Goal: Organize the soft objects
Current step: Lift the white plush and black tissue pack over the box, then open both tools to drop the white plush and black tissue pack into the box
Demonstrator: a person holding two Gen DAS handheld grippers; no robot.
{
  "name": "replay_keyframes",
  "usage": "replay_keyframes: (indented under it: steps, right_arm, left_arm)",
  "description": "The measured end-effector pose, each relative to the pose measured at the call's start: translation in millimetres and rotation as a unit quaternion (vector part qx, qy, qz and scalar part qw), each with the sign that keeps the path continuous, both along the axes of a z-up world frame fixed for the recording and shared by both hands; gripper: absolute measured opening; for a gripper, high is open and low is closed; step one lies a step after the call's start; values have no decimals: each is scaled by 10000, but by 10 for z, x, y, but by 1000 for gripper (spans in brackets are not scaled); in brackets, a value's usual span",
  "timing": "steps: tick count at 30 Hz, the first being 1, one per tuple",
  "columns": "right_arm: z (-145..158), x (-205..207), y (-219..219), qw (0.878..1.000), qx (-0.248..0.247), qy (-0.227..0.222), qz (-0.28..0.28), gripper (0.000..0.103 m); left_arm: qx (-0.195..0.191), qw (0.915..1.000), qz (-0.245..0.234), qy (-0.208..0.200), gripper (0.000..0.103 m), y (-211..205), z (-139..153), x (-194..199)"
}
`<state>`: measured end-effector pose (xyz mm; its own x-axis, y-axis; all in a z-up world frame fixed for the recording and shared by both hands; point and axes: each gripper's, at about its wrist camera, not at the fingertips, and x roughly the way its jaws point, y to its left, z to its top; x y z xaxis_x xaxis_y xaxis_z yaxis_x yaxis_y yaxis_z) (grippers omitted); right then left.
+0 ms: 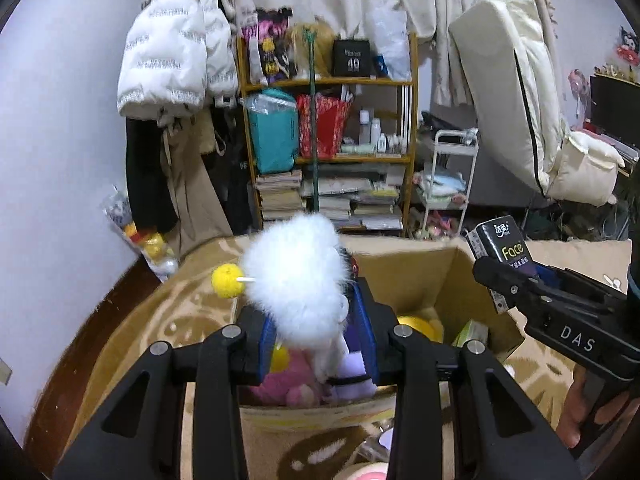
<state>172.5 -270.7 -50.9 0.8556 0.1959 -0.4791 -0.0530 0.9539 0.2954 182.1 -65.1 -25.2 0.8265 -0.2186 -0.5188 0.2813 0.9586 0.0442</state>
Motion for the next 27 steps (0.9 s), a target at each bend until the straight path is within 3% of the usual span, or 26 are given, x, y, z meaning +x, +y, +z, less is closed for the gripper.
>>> replay_keyframes:
  steps: [13, 15, 18, 24, 27]
  right_arm:
    - [-178, 43, -23, 9994, 97, 331, 32, 50]
    - [-181, 42, -25, 9994, 128, 329, 42, 50]
    - [-195, 55, -37, 9989, 277, 352, 97, 50]
    - [-205, 50, -37, 9987, 318, 380, 121, 51]
    - [-187, 17, -34, 9986, 341, 388, 134, 61]
  left_arm:
    - [135, 9987, -144, 468, 37, -88, -282, 82]
    - [130, 9989, -112, 442, 53, -71, -280, 67]
    - [104, 9994, -51, 329, 64, -33, -250, 34]
    - [106, 9993, 33, 364, 72, 48, -213, -25]
    - [73, 9992, 82, 381, 77, 114, -192, -81]
